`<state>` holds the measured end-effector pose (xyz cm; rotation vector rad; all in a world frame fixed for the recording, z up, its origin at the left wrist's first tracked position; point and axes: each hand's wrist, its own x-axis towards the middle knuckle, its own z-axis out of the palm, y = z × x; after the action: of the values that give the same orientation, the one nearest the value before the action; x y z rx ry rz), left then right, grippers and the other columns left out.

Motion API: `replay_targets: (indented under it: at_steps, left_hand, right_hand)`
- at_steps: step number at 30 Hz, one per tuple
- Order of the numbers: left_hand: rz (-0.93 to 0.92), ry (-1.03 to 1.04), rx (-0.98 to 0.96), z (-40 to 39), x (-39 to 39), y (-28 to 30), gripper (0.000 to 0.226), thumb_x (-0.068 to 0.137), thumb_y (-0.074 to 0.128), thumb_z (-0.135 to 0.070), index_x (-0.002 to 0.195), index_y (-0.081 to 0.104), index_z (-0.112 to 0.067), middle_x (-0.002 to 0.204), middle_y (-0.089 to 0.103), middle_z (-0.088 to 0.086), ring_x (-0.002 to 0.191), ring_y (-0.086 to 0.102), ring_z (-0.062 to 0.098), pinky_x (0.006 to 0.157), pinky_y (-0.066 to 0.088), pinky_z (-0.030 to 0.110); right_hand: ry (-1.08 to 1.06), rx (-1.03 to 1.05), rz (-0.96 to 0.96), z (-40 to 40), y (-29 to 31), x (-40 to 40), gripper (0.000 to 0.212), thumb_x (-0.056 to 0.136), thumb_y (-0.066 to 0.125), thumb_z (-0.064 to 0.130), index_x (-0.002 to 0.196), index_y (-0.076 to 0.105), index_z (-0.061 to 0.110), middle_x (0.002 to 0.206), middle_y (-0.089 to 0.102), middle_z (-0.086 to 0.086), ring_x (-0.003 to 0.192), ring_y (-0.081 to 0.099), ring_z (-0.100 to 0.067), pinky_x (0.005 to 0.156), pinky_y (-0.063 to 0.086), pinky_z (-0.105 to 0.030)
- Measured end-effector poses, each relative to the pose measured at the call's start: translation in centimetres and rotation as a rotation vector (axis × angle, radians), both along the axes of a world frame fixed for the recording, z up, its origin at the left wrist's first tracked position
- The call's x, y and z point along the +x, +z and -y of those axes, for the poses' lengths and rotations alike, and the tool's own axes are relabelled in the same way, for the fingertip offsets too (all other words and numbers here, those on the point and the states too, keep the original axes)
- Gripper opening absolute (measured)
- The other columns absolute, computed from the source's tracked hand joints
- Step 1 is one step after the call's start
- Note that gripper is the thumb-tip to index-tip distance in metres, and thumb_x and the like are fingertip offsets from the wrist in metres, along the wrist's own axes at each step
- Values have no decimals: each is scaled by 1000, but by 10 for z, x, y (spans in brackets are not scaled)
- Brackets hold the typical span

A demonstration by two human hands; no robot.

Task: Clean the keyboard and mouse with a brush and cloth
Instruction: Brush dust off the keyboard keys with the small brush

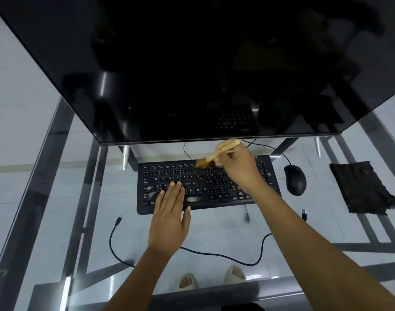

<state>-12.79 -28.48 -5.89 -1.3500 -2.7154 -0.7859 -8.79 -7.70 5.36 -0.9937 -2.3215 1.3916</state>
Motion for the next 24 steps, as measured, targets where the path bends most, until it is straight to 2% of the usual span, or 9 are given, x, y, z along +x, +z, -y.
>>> replay_targets:
  at_steps: [2, 4, 5, 8, 12, 15, 19, 21, 24]
  left_hand:
    - [2, -1, -9, 1, 0, 0, 49, 96, 46, -28, 139, 45, -4, 149, 38, 6, 144, 22, 16, 118, 18, 41]
    - [5, 2, -16, 2, 0, 0, 50, 96, 43, -29, 140, 44, -5, 149, 38, 6, 143, 22, 15, 118, 17, 40]
    - [7, 2, -17, 2, 1, 0, 50, 96, 43, -30, 140, 44, -5, 149, 38, 6, 143, 22, 15, 118, 17, 40]
    - [6, 2, -21, 2, 0, -1, 50, 96, 43, -30, 140, 44, -5, 149, 38, 6, 144, 22, 15, 118, 18, 41]
    - [16, 5, -22, 2, 1, -1, 50, 97, 41, -31, 140, 44, -6, 150, 38, 5, 144, 21, 14, 118, 18, 40]
    - [25, 5, -27, 2, 0, 0, 50, 97, 40, -32, 140, 43, -6, 150, 37, 5, 144, 19, 13, 119, 14, 38]
    - [38, 7, -27, 3, 1, 0, 50, 97, 40, -32, 140, 43, -7, 150, 37, 4, 144, 19, 12, 119, 13, 37]
    - [37, 3, -15, 2, 0, 1, 50, 97, 41, -31, 140, 44, -6, 150, 37, 4, 144, 19, 13, 119, 15, 39]
    - [40, -3, -7, 3, 0, 0, 50, 97, 40, -30, 139, 44, -5, 150, 38, 5, 144, 20, 13, 119, 15, 39]
  right_hand:
    - [126, 28, 117, 5, -3, 1, 6, 93, 57, 9, 93, 60, 14, 85, 70, -3, 73, 70, -12, 74, 59, -29]
    - [11, 192, 31, 7, -1, 2, 7, 93, 55, 5, 94, 59, 10, 86, 64, -1, 67, 64, -1, 64, 50, -9]
    - [-36, 211, -10, 4, 0, 4, 6, 93, 54, 4, 94, 59, 8, 85, 62, 0, 66, 63, 2, 60, 48, -7]
    - [109, 101, 116, 3, -2, 10, 7, 93, 54, 10, 92, 60, 11, 79, 67, -2, 70, 68, -15, 63, 57, -25]
    - [-45, 218, 47, -4, -3, 19, 7, 93, 53, 12, 90, 60, 14, 79, 68, 0, 63, 60, -9, 54, 46, -11]
    - [147, 85, 166, -4, -3, 25, 8, 92, 55, 15, 88, 62, 17, 76, 68, -2, 68, 66, -23, 61, 58, -34]
    - [-94, 216, 45, -9, -2, 34, 5, 92, 59, 20, 90, 62, 16, 75, 65, 3, 70, 65, -16, 63, 55, -28]
    - [-43, 71, 62, -12, 1, 35, 7, 91, 61, 23, 90, 62, 17, 76, 69, -3, 71, 68, -19, 67, 58, -34]
    - [47, 202, 164, -8, 0, 38, 13, 89, 65, 26, 89, 65, 13, 72, 68, 1, 66, 66, -11, 62, 55, -28]
